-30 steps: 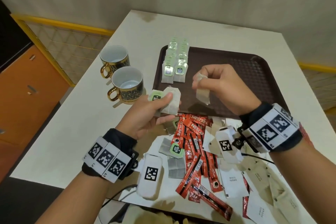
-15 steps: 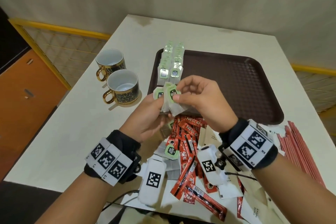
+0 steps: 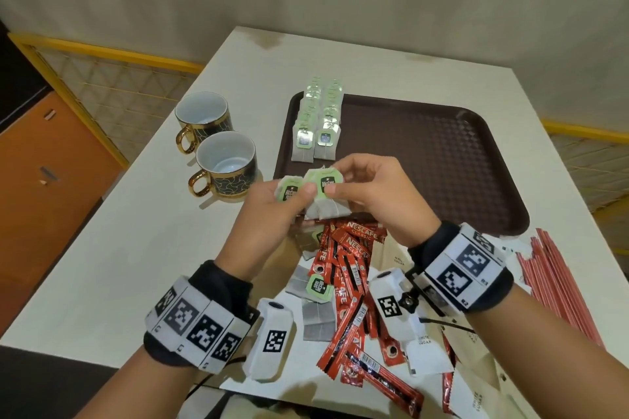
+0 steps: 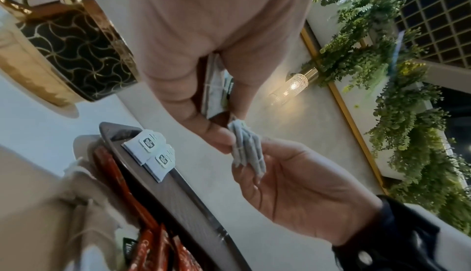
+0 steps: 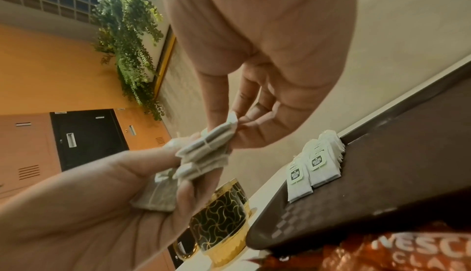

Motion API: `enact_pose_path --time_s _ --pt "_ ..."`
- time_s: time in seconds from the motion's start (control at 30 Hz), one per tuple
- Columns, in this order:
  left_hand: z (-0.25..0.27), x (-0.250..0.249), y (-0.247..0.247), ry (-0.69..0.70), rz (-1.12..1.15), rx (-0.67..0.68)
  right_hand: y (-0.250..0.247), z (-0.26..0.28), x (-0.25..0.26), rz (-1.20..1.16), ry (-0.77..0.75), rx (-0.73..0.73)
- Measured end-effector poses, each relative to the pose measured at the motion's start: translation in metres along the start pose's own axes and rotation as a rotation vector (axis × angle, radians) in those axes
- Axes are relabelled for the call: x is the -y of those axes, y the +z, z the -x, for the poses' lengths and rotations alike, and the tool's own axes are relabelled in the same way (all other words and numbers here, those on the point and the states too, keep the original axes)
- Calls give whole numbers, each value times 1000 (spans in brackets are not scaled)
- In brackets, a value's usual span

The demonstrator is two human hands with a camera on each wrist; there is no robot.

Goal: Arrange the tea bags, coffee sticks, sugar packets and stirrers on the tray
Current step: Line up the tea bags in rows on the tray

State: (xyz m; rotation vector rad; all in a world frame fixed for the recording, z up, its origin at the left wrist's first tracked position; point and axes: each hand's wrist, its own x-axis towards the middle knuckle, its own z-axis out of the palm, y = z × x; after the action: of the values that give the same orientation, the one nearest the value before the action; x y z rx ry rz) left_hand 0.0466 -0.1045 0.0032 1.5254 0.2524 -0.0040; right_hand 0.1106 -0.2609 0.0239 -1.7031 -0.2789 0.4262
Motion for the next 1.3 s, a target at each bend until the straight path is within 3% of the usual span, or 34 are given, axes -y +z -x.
enact_pose_path --time_s 0.1,0.23,0.47,0.83,1.03,1.2,1.3 --pt "-4 5 -3 -30 29 -50 -7 -15 6 59 70 7" --pt "-9 10 -11 -48 48 -140 -21 -57 5 150 202 -86" --pt "-5 14 -20 -91 42 -128 -25 -121 -6 225 456 -64" --pt "-6 15 -31 -119 29 -146 -23 -143 -26 39 395 -232" --pt "-8 15 -30 -137 31 -131 -25 -152 -18 -51 403 -542" --pt "-9 13 -29 -140 47 -136 -14 -146 -21 -44 290 -446" --pt "-9 13 -29 -132 32 -138 -12 -149 -18 33 309 -437"
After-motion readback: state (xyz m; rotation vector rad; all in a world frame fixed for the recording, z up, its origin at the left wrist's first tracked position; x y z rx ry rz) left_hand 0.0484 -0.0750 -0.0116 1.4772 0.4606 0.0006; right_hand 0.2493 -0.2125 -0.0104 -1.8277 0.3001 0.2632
